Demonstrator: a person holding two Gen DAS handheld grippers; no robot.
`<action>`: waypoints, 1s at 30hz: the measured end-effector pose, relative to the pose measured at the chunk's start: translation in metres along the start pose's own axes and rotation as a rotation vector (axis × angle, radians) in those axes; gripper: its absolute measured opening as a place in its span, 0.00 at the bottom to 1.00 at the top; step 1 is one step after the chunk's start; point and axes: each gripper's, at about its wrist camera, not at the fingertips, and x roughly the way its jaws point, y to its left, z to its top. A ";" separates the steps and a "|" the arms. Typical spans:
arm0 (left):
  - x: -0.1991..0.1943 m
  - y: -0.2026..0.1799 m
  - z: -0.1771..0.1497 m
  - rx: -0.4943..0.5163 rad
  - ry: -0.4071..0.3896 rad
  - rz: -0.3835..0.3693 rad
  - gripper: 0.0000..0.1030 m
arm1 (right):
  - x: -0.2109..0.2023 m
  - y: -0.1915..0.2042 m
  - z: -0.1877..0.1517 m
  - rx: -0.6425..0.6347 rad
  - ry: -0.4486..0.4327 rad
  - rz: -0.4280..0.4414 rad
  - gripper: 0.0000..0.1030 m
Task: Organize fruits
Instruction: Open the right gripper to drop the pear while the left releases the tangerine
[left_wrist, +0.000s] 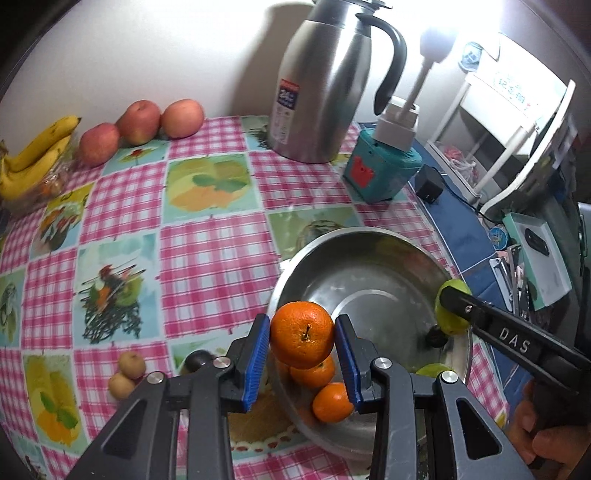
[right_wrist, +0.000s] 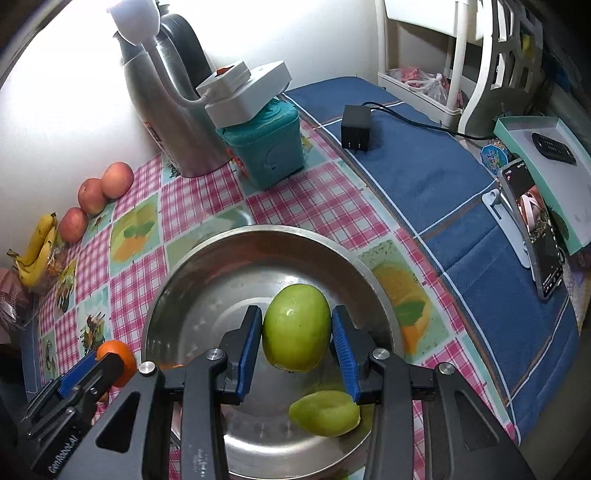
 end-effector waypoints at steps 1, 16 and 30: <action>0.001 -0.001 0.000 0.002 -0.002 0.000 0.37 | 0.001 0.001 0.000 -0.005 0.001 0.002 0.39; 0.025 -0.011 -0.004 0.022 -0.009 0.003 0.38 | 0.022 0.014 -0.007 -0.084 0.012 0.008 0.39; 0.037 -0.011 -0.006 0.017 0.018 0.016 0.38 | 0.038 0.015 -0.012 -0.098 0.056 -0.007 0.40</action>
